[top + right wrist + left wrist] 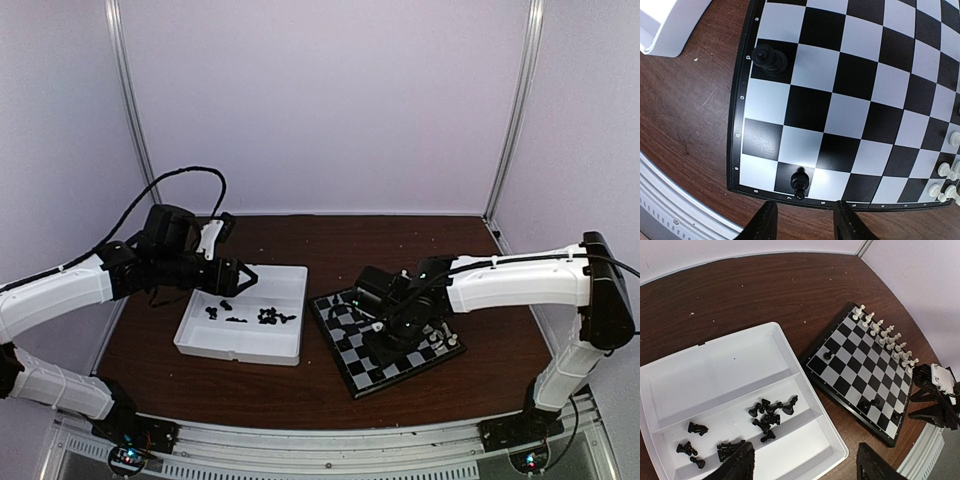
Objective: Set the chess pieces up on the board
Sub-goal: Place the chess piece on the chessboard.
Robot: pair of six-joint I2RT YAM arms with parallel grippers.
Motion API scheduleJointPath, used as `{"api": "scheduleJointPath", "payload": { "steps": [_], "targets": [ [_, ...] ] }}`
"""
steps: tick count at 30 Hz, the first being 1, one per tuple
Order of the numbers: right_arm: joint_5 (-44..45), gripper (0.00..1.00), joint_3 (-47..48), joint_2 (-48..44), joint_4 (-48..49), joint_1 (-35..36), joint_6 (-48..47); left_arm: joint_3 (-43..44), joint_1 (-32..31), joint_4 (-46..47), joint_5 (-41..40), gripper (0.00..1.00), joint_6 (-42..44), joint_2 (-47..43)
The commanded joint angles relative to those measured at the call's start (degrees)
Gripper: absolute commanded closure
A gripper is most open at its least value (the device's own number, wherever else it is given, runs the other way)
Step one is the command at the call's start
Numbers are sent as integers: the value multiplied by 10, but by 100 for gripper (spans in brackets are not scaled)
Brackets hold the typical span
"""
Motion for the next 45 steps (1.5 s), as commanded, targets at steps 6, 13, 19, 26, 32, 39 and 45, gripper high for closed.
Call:
{"api": "scheduleJointPath", "payload": {
  "steps": [6,13,19,26,32,39,45],
  "targets": [
    [13,58,-20,-3,27,4,13,-4,4,12,0,30,5,-7],
    [13,57,-23,2,30,5,14,-3,3,13,2,29,6,-6],
    [13,61,-24,12,32,5,13,0,3,14,4,29,7,-1],
    [-1,62,-34,14,33,4,15,-1,3,13,4,29,8,0],
    [-16,64,-49,15,47,4,21,-1,3,14,5,29,6,3],
    [-23,68,-55,17,57,6,22,-1,3,15,7,30,5,3],
    [-27,70,-59,23,64,6,24,-1,3,12,6,30,4,3]
  ]
}}
